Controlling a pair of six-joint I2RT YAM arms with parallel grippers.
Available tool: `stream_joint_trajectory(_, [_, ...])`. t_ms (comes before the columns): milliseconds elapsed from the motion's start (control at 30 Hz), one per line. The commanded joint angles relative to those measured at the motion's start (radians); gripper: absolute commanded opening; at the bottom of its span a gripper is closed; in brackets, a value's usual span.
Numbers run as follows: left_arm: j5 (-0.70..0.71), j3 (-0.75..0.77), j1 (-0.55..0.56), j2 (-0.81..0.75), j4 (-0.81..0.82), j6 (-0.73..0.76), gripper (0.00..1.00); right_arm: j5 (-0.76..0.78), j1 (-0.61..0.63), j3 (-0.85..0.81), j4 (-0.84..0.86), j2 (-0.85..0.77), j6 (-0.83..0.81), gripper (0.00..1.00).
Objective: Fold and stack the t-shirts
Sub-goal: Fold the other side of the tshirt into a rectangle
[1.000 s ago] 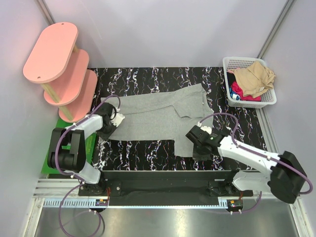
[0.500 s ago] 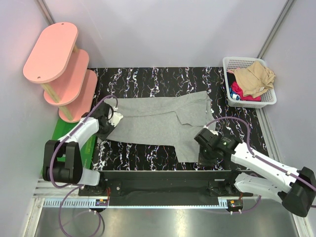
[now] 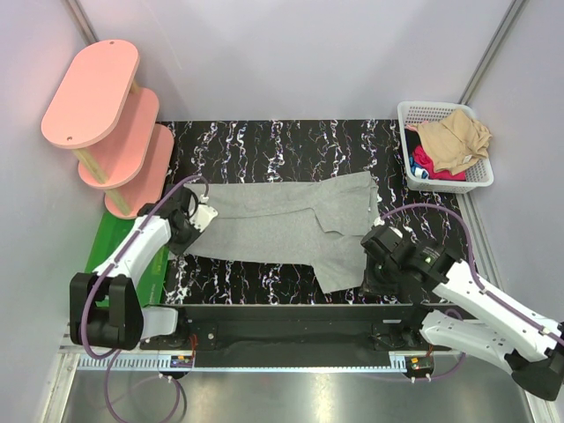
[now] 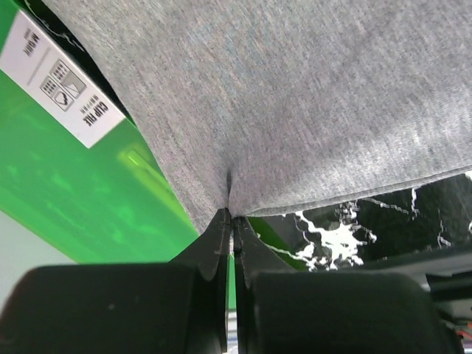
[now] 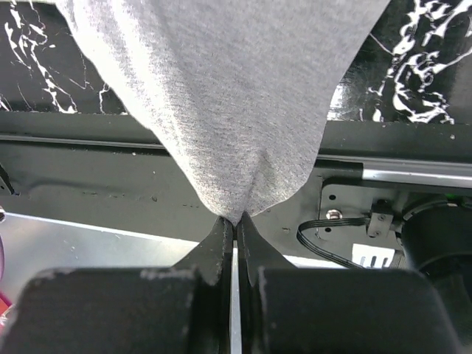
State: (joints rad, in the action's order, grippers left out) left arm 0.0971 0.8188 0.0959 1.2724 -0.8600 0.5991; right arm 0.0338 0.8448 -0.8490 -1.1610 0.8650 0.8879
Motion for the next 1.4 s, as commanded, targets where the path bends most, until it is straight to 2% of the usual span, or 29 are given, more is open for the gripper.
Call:
stream_joint_trajectory(0, [-0.004, 0.065, -0.008, -0.005, -0.037, 0.033, 0.02, 0.046, 0.01, -0.07, -0.054, 0.009, 0.006, 0.0])
stream_joint_trajectory(167, [0.021, 0.196, -0.009, 0.117, -0.039, 0.051, 0.02, 0.187, 0.008, -0.188, -0.034, 0.097, -0.053, 0.0])
stream_joint_trajectory(367, [0.056, 0.376, -0.009, 0.298, -0.037, 0.071, 0.01, 0.299, -0.013, -0.343, 0.009, 0.301, -0.147, 0.0])
stream_joint_trajectory(500, [0.058, 0.444, -0.009, 0.358, -0.039, 0.065, 0.01, 0.262, -0.136, -0.387, 0.078, 0.373, -0.219, 0.0])
stream_joint_trajectory(633, [0.061, 0.447, -0.01, 0.374, -0.033, 0.068, 0.01, 0.207, -0.265, -0.432, 0.141, 0.399, -0.306, 0.0])
stream_joint_trajectory(733, [0.075, 0.438, -0.01, 0.378, -0.022, 0.077, 0.01, 0.189, -0.317, -0.487, 0.162, 0.44, -0.345, 0.0])
stream_joint_trajectory(1033, [0.105, 0.462, -0.015, 0.421, -0.001, 0.096, 0.01, 0.167, -0.363, -0.659, 0.204, 0.606, -0.409, 0.0])
stream_joint_trajectory(1367, [0.136, 0.542, -0.033, 0.525, 0.016, 0.113, 0.0, 0.135, -0.426, -0.736, 0.231, 0.732, -0.445, 0.0])
